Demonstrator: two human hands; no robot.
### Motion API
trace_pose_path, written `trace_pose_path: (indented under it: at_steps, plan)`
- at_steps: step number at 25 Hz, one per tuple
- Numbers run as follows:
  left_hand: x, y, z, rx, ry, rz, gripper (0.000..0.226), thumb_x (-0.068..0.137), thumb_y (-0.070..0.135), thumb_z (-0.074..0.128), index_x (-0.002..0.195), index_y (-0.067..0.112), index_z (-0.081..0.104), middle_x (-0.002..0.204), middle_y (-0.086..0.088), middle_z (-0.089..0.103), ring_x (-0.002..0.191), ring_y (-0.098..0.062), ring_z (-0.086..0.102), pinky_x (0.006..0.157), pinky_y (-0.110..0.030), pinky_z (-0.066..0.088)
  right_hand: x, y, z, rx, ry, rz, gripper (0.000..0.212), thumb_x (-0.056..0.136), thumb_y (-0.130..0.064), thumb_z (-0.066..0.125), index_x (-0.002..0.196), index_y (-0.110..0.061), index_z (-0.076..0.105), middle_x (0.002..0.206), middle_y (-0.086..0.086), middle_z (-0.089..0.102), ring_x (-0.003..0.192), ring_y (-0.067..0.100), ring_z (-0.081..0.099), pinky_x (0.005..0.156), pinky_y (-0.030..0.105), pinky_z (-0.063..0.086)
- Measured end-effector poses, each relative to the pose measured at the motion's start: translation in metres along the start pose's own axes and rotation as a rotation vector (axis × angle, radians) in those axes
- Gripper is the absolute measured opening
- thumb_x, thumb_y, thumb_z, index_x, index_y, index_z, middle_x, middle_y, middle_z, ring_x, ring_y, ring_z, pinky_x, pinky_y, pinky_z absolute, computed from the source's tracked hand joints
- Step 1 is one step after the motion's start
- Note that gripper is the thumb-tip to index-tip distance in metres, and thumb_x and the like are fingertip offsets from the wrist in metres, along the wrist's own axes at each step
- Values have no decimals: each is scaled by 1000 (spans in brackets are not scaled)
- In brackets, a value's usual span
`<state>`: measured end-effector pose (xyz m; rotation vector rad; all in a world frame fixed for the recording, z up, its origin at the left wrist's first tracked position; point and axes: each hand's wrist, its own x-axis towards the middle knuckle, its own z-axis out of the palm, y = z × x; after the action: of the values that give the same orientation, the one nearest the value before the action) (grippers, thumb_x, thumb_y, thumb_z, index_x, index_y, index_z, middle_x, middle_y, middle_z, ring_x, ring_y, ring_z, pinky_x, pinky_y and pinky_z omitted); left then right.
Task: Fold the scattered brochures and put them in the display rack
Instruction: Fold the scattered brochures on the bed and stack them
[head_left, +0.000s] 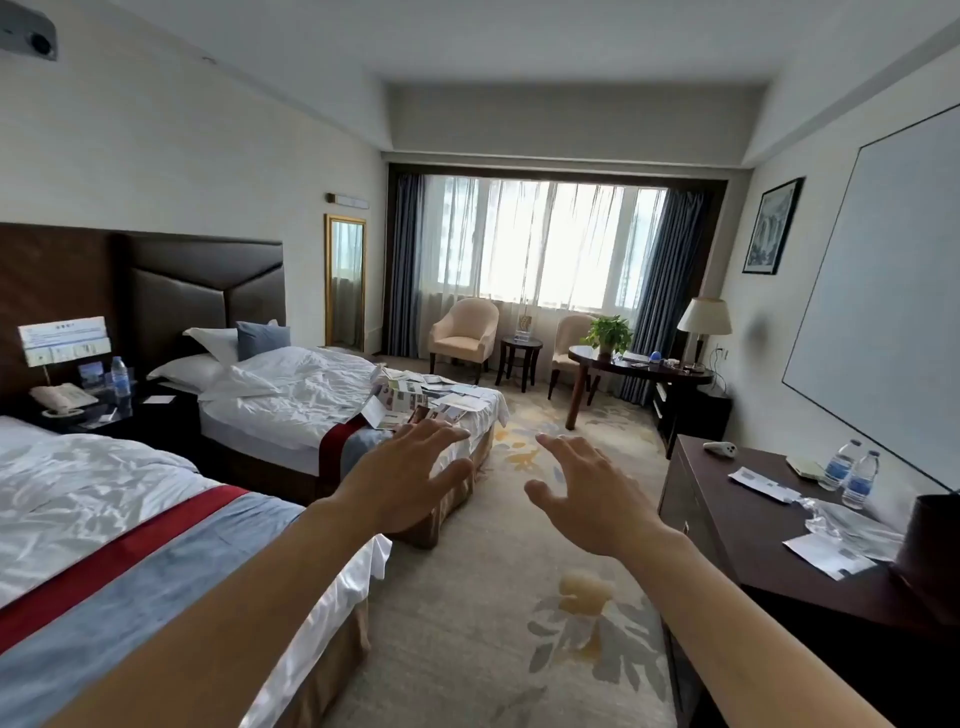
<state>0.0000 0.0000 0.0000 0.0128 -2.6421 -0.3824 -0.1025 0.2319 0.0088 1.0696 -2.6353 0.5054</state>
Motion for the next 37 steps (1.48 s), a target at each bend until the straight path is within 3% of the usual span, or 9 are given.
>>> trace_pose_path:
  at_steps: [7, 12, 16, 19, 25, 29, 37]
  plan:
    - [54, -40, 35, 7, -30, 0, 53, 95, 64, 34, 142, 41, 39, 151, 15, 38, 140, -12, 32, 110, -42, 34, 62, 22, 32, 9, -3, 35, 68, 92, -63, 46, 152, -37, 24, 157, -7, 35, 140, 20, 38, 106, 45, 38]
    - [129, -96, 67, 21, -66, 43, 65, 88, 71, 23, 143, 40, 38, 152, 13, 37, 140, -11, 34, 110, -38, 35, 131, 45, 60, -12, -23, 95, 69, 93, -62, 45, 153, -37, 22, 157, -6, 35, 141, 21, 37, 106, 46, 39]
    - [193, -127, 81, 5, -46, 60, 55, 94, 66, 29, 142, 42, 38, 150, 13, 40, 136, -10, 38, 104, -34, 37, 183, 69, 69, -11, -2, 145, 67, 94, -60, 46, 153, -36, 24, 156, -5, 35, 140, 21, 38, 106, 45, 39]
    - [238, -144, 96, -29, -54, 64, 52, 94, 64, 32, 141, 42, 40, 149, 13, 41, 137, -10, 37, 107, -36, 37, 225, 87, 80, 13, -6, 163, 66, 95, -58, 47, 153, -35, 27, 157, -5, 35, 140, 21, 38, 106, 44, 37]
    - [333, -163, 138, -8, -26, 95, 54, 94, 65, 30, 140, 40, 41, 149, 11, 42, 137, -12, 38, 106, -44, 42, 314, 144, 105, 44, 4, 139, 65, 95, -56, 48, 153, -35, 27, 157, -5, 36, 141, 21, 37, 109, 46, 37]
    - [395, -176, 160, 7, -10, 84, 54, 95, 63, 30, 141, 37, 42, 147, 9, 44, 133, -11, 42, 103, -39, 43, 376, 182, 118, 31, -10, 118, 66, 93, -59, 47, 152, -38, 27, 156, -5, 37, 140, 23, 39, 107, 52, 40]
    - [511, -238, 213, 5, 21, 100, 66, 87, 75, 18, 138, 41, 43, 144, 13, 47, 132, -9, 43, 103, -37, 44, 509, 239, 164, 48, 2, 70, 66, 92, -60, 46, 151, -35, 28, 155, -4, 39, 139, 24, 40, 110, 48, 37]
